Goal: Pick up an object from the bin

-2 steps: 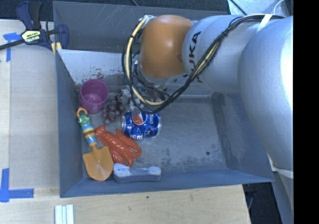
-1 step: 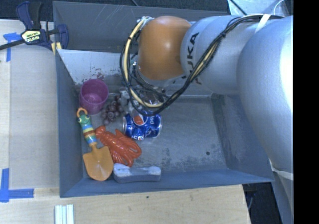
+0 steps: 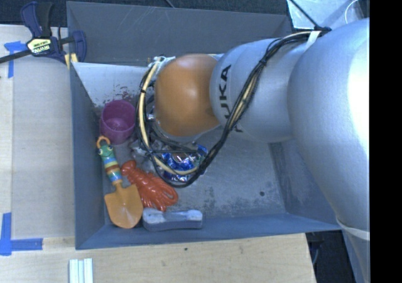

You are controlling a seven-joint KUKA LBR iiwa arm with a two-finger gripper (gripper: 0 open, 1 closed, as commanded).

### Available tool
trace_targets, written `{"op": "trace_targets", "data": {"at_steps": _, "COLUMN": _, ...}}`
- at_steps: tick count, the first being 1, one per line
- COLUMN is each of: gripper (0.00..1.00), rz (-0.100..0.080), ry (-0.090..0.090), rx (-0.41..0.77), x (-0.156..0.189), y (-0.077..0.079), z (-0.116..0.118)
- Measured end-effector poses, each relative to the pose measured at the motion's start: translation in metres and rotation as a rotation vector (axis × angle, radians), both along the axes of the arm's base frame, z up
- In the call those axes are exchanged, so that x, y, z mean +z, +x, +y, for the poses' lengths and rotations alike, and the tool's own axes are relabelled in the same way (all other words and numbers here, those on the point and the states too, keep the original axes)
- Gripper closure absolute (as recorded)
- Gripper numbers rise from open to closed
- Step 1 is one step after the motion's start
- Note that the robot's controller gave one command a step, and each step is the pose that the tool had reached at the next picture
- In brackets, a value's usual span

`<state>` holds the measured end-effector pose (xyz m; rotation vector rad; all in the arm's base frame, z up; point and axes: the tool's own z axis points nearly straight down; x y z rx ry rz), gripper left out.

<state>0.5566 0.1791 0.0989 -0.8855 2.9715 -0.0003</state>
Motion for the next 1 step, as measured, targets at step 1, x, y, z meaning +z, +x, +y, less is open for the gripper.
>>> {"op": "trace_targets", "data": {"at_steps": 1, "gripper": 1.0, "rz": -0.011, "ry": 0.003, "rx": -0.059, "x": -0.0245, "y": 0.0471, "z": -0.0396}}
